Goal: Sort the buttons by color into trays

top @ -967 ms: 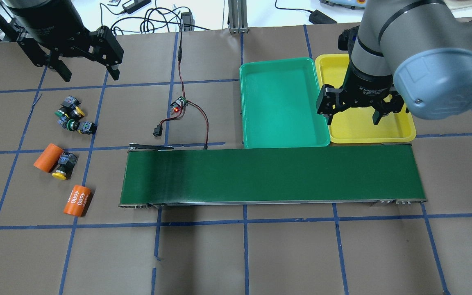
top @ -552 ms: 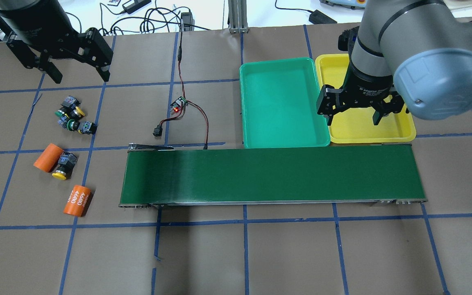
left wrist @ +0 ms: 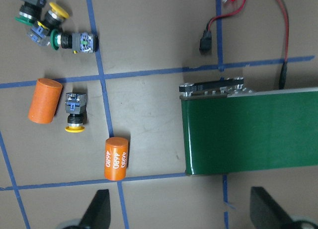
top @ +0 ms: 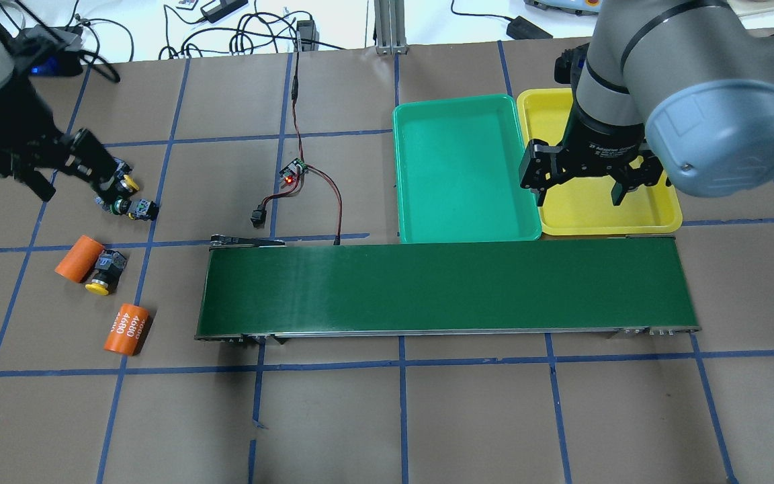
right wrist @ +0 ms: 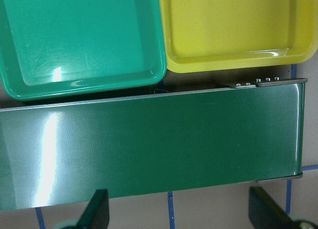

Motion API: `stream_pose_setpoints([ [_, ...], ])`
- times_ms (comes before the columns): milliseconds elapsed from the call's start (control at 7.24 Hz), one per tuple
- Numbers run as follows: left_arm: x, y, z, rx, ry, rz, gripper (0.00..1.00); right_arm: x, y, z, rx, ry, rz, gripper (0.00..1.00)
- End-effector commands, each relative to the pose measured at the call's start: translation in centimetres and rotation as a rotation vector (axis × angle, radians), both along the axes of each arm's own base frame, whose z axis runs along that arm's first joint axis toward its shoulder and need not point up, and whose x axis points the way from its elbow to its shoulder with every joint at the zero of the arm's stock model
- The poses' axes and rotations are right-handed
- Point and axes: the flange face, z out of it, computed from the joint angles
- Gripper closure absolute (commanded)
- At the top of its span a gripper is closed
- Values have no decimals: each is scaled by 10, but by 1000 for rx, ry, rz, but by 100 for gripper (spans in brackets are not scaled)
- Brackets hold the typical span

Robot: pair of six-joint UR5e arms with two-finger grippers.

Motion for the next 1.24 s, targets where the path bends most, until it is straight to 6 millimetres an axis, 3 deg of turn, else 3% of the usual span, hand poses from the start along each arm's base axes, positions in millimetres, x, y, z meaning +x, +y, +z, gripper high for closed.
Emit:
stream_pose_setpoints([
  [0, 54, 10, -70, -21, 24, -56, 0, 0, 0, 0, 0, 1, 0, 0],
  [138, 43, 34, -103, 27, 47, -53, 0, 0, 0, 0, 0, 2, 0, 0],
  [276, 43, 43, -127, 5, 4, -66, 0, 0, 0, 0, 1, 2, 0, 0],
  [414, 51, 44, -136, -41, -87, -135, 0, 0, 2, 2, -3, 2, 0, 0],
  [552, 42, 63, -164, 14, -49, -143, 0, 0, 2, 2, -3, 2, 0, 0],
  [691, 34, 77, -181, 15, -48, -149, 0, 0, 2, 2, -3, 2, 0, 0],
  [829, 45, 72, -184, -54, -85, -157, 0, 0, 2, 2, -3, 2, 0, 0],
  [967, 61, 79, -195, -43, -55, -133, 0, 0, 2, 2, -3, 2, 0, 0],
  [1105, 51, 91, -212, -42, 3, -124, 0, 0, 2, 1, 0, 2, 0, 0],
])
